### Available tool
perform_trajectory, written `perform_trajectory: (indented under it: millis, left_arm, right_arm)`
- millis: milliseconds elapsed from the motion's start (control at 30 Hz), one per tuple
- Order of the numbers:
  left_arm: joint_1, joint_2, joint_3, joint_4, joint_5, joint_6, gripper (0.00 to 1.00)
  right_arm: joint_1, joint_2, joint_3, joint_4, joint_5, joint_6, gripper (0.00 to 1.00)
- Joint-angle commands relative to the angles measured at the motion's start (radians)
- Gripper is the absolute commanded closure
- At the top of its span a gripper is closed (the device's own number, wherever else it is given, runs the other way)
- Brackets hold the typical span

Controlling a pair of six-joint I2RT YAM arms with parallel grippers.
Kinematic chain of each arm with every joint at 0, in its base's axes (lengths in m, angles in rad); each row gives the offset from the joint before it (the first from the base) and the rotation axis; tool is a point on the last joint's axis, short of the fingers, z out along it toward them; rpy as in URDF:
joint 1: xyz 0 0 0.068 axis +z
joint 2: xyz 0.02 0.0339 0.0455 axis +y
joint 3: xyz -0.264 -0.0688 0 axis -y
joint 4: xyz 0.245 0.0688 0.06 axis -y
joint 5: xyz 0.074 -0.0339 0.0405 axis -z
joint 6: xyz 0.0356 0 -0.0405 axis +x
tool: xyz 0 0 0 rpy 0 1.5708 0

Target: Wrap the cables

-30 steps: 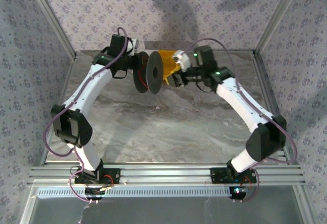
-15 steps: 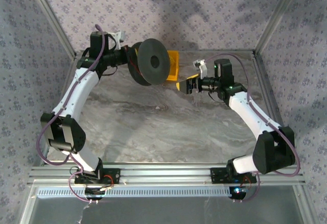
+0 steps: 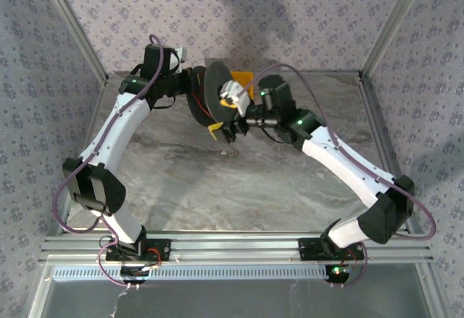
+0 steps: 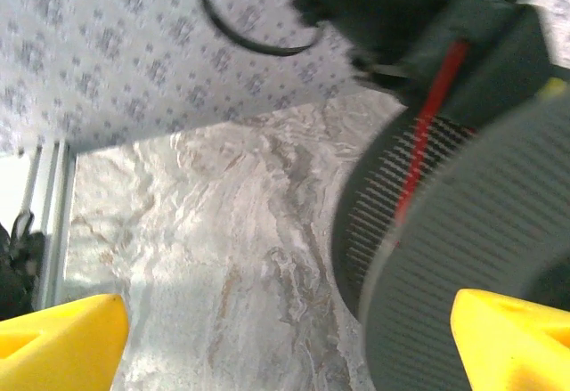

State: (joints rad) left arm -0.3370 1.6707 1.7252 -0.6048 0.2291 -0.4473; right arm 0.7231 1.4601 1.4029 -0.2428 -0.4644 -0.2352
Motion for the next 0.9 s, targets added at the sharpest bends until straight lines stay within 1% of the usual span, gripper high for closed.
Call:
perform_trajectory:
  millis: [0, 67, 167, 200, 333, 433, 633, 867]
  left_arm:
    - [-0.007, 0.004, 0.038, 0.038, -0.018, -0.068, 1.0]
    - [-0.009, 0.004, 0.03, 0.048, -0.019, -0.08, 1.0]
    - [-0.016, 0.013, 0.039, 0.03, -0.027, -0.055, 1.0]
    - [-0.025, 0.019, 0.051, 0.006, -0.048, -0.032, 1.0]
    - [-0.076, 0.038, 0.073, -0.099, -0.205, 0.076, 1.0]
    - [-0.108, 0.048, 0.057, -0.141, -0.27, 0.11, 1.0]
    - [-0.14, 0.054, 0.017, -0.139, -0.298, 0.112, 1.0]
    - [-0.151, 0.076, 0.025, -0.148, -0.307, 0.116, 1.0]
  right_arm:
    - [0.046, 0.023, -0.041, 0.074, 0.15, -0.115, 0.1]
    - [0.069, 0.028, -0.065, 0.107, 0.188, -0.122, 0.16]
    - [0.072, 0.033, -0.092, 0.13, 0.227, -0.103, 0.22]
    - [0.067, 0.034, -0.098, 0.13, 0.237, -0.09, 0.23]
    - [0.051, 0.04, -0.112, 0.109, 0.261, -0.043, 0.24]
    - [0.043, 0.044, -0.123, 0.107, 0.268, -0.006, 0.26]
    - [0.016, 0.122, -0.07, 0.045, 0.31, 0.082, 0.31]
    - [0.006, 0.181, -0.013, 0.03, 0.301, 0.133, 0.32]
